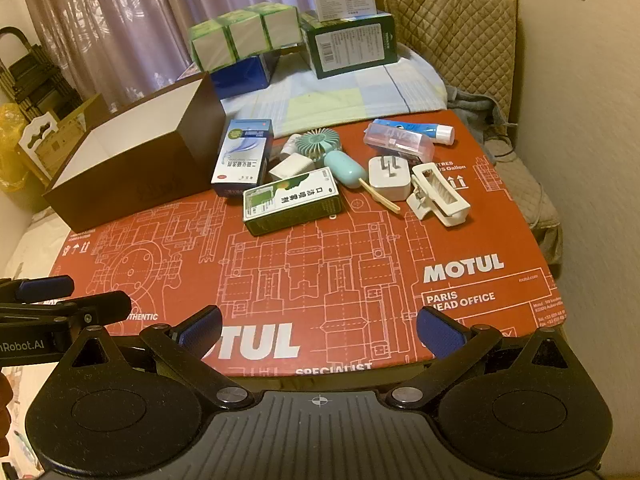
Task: Organize rigid objects
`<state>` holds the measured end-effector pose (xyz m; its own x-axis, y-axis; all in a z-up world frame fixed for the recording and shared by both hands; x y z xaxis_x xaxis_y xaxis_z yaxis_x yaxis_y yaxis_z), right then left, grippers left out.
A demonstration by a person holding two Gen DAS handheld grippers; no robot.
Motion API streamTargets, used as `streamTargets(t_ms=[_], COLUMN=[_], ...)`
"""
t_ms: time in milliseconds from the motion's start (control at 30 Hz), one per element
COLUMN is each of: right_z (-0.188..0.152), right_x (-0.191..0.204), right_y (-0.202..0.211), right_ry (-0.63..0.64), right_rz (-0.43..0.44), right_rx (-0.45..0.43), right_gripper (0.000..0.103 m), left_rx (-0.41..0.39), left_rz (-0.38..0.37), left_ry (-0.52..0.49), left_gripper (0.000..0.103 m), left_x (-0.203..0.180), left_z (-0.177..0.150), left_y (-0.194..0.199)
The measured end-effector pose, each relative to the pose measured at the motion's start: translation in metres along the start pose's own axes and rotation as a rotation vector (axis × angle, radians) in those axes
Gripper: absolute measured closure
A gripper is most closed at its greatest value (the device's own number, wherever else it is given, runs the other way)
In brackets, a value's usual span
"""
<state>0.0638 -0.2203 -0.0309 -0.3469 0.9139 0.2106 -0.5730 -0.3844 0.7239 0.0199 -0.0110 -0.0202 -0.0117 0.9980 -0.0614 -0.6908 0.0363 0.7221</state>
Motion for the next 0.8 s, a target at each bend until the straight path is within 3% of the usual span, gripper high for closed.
streamTargets(t_ms=[800], right_z=[-0.001], right_x=[-0.012], right_y=[0.002], right_ry=[0.005], right_rz=[0.008], right_rx=[-0.004], right_gripper=[0.002], left_rx=[-0.003], left_rz=[-0.001], left_ry=[-0.003], left_gripper=[0.012], left_x=[-0.001], left_z=[0.003], left_y=[0.001])
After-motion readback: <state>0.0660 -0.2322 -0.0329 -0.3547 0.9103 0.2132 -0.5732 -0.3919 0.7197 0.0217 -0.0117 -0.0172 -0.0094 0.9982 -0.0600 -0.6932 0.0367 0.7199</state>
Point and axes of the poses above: each gripper's, at about its wrist camera, not at the fingertips, and y roughly against the way its jaws point, x to its left, z to its top, the point moved 2 cm from there along -y, roughly the way its jaws point, and after that the axes turned 5 degrees about -x, right-handed, at the moved point
